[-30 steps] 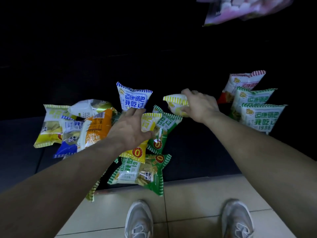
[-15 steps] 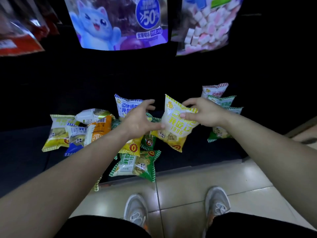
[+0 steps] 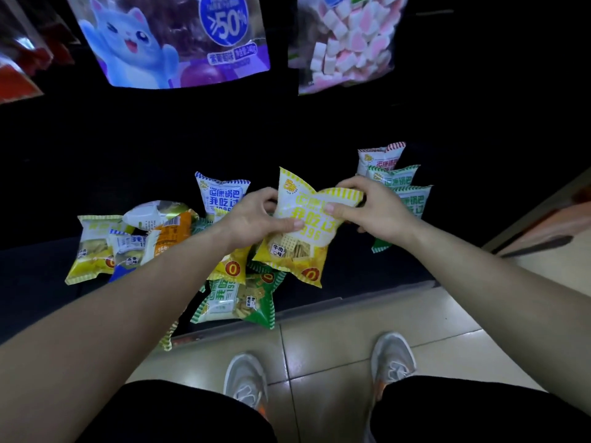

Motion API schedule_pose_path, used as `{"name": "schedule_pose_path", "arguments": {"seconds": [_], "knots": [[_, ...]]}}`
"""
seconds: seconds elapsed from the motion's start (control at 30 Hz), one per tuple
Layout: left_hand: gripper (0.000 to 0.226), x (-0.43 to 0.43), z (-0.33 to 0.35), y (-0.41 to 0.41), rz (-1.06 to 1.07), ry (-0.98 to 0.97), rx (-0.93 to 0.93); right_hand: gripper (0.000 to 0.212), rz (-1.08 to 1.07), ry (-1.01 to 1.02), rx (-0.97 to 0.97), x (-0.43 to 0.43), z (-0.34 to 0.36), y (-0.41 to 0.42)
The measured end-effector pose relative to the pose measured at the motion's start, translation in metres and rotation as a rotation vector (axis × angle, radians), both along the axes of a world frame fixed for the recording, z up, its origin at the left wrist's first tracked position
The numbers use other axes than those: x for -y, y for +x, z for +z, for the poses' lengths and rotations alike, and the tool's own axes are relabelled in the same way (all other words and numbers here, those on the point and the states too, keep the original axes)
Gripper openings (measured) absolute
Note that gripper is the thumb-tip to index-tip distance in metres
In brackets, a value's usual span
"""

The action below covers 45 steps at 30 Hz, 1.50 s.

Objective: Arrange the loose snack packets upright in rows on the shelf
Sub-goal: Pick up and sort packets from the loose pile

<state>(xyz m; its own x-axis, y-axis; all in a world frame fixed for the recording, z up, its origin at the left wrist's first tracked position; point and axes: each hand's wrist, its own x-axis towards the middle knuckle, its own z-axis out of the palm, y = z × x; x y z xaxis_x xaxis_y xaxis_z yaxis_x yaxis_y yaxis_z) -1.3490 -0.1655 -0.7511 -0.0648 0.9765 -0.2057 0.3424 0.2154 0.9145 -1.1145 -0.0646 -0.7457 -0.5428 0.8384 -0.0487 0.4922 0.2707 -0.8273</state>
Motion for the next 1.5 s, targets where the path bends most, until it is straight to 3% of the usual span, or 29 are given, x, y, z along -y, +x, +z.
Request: {"name": "schedule_pose_path", "arguments": {"seconds": [0.1, 0.2, 0.4, 0.53, 0.7, 0.8, 0.93, 1.03, 1.1, 1.2, 1.3, 1.4, 1.5], "knots": [[0.067, -0.008, -0.003, 0.005, 0.045, 0.001, 0.011, 0.088, -0.015, -0.046, -0.007, -0.004, -0.008, 0.009], [0.069, -0.014, -0.005, 0.015, 0.061, 0.015, 0.002, 0.1, -0.006, -0.107, -0.065, -0.005, -0.013, 0.013], [0.075, -0.021, -0.003, 0.034, 0.057, 0.02, -0.006, 0.083, 0.0, 0.057, -0.034, -0.009, -0.007, 0.022], [0.064, -0.025, 0.0, 0.036, 0.088, 0.095, -0.015, 0.064, 0.017, 0.118, 0.029, -0.012, -0.006, 0.033], [0.072, -0.027, 0.003, 0.034, 0.011, 0.203, -0.301, 0.066, 0.075, 0.143, 0.194, -0.007, -0.007, 0.047], [0.067, -0.033, 0.004, 0.051, -0.158, 0.155, -0.446, 0.067, 0.113, 0.117, 0.238, -0.004, -0.006, 0.053], [0.081, -0.045, -0.003, 0.071, -0.31, 0.09, -0.675, 0.064, 0.147, 0.09, 0.258, -0.003, -0.006, 0.065], [0.082, -0.052, -0.011, 0.083, -0.31, 0.091, -0.69, 0.069, 0.124, 0.054, 0.23, -0.004, -0.011, 0.079], [0.078, -0.057, -0.018, 0.091, -0.277, 0.118, -0.686, 0.086, 0.085, 0.048, 0.232, -0.005, -0.016, 0.089], [0.073, -0.067, -0.029, 0.105, -0.228, 0.12, -0.749, 0.098, 0.017, 0.135, 0.373, -0.007, -0.025, 0.11], [0.077, -0.083, -0.04, 0.123, -0.188, 0.093, -0.862, 0.086, -0.036, 0.11, 0.55, -0.01, -0.04, 0.14], [0.083, -0.105, -0.048, 0.148, -0.18, 0.084, -0.886, 0.061, -0.009, 0.044, 0.703, -0.011, -0.057, 0.168], [0.087, -0.126, -0.059, 0.174, -0.207, 0.061, -0.909, 0.05, 0.011, 0.016, 0.791, -0.01, -0.069, 0.189]]}}
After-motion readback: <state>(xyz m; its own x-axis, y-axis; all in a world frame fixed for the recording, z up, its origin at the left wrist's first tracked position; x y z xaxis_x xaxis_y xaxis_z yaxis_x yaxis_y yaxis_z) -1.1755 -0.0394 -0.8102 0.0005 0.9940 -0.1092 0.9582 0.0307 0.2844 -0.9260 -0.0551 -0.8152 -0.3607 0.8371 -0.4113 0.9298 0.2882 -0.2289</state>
